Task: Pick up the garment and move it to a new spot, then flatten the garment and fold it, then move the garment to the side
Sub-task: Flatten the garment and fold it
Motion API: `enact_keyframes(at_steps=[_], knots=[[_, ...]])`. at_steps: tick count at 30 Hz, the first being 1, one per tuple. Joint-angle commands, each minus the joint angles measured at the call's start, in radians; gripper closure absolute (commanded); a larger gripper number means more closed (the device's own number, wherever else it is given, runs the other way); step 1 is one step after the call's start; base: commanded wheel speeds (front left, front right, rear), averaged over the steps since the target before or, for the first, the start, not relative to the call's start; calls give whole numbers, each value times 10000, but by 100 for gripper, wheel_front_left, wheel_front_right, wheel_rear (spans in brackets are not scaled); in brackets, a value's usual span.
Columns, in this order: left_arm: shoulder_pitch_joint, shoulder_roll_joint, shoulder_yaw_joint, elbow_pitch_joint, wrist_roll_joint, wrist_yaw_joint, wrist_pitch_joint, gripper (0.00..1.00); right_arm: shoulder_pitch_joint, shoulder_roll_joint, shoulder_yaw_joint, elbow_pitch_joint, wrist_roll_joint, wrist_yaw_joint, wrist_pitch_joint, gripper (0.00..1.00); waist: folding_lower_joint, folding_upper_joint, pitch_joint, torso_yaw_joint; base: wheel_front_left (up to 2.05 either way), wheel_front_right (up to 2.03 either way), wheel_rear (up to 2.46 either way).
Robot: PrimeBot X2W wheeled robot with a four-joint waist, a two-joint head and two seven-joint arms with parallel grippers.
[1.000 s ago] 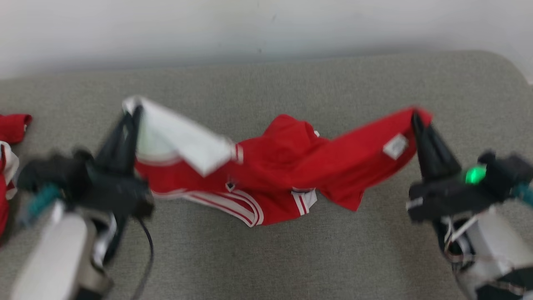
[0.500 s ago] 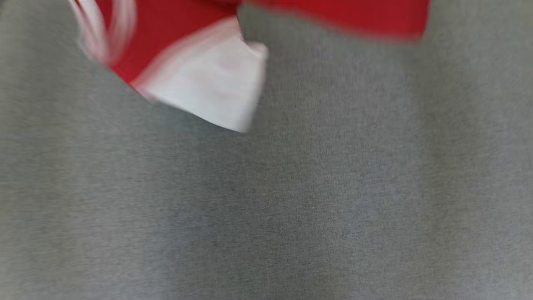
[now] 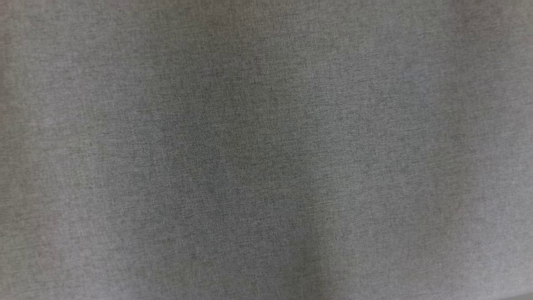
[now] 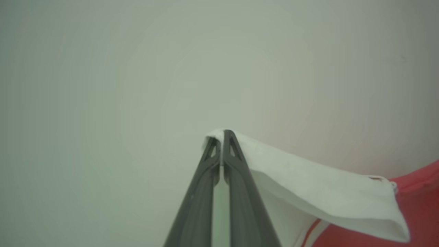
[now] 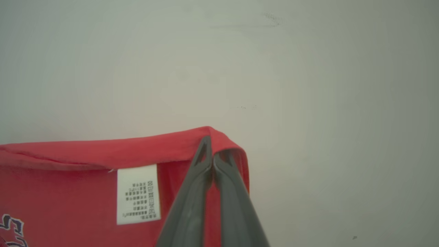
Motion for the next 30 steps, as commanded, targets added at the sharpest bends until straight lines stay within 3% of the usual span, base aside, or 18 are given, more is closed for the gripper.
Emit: enact_keyframes(at_steps=[1, 8, 16, 24, 30], knots=[[-276, -115, -67, 262, -181, 27, -186, 100, -232, -94, 150, 206, 156, -22, -95, 100, -2, -3, 129, -23, 0, 0, 0], [-791, -327, -532, 958, -695, 27, -700, 100, -653, -102, 929, 658, 703, -22, -328, 100, -2, -3, 375, 98, 0, 0, 0], [-216, -20, -1018, 1033, -1165, 27, -1290, 100, -307, -48, 1599, 744, 1370, -22, -497, 100, -2, -3, 455, 142, 0, 0, 0], [1476, 190, -588, 744, -1890, 54, -1745, 100, 1088, -280, 2461, 102, 1801, -22, -558, 100, -2, -3, -149, 99, 0, 0, 0], [4275, 225, 253, -838, -2240, 600, -1917, 100, 2998, -621, 2451, -950, 2105, -22, -567, 100, -2, -3, -1069, 252, 0, 0, 0]])
